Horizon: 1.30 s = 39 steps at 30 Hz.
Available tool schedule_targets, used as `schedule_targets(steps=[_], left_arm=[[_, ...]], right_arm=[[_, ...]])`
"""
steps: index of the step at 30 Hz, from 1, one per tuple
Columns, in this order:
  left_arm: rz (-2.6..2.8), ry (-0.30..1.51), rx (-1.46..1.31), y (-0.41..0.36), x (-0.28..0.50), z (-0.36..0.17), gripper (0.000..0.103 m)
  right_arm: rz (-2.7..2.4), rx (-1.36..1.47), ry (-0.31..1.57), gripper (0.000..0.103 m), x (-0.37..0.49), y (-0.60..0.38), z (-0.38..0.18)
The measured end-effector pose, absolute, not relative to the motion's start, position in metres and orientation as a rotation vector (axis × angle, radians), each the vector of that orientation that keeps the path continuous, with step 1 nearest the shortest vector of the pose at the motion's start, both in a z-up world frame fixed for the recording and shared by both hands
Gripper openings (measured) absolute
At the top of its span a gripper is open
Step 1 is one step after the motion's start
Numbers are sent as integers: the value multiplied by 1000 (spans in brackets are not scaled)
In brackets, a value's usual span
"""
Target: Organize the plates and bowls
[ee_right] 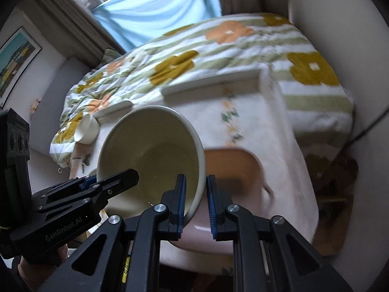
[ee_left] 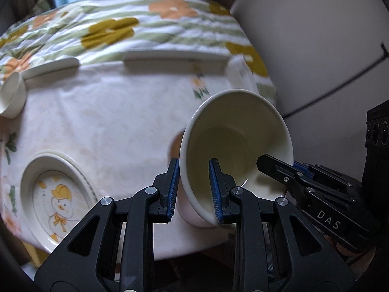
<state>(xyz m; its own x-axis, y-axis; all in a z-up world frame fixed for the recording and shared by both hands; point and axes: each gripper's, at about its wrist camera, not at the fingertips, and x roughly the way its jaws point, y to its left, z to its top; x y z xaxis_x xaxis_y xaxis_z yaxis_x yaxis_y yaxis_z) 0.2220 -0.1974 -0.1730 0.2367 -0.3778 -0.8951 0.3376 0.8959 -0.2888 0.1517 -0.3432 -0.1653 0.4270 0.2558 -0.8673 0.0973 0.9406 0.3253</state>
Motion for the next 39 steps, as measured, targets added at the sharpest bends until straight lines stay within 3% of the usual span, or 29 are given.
schedule_targets(steps=[17,39], left_arm=[[-605,1345,250,-241,228,-242,22],[-615,1311,349,-249,230,-249,22]], right_arm=[[-56,465,1247,15,136,-363,-230],[-84,444,1258,15,137,-359,-242]])
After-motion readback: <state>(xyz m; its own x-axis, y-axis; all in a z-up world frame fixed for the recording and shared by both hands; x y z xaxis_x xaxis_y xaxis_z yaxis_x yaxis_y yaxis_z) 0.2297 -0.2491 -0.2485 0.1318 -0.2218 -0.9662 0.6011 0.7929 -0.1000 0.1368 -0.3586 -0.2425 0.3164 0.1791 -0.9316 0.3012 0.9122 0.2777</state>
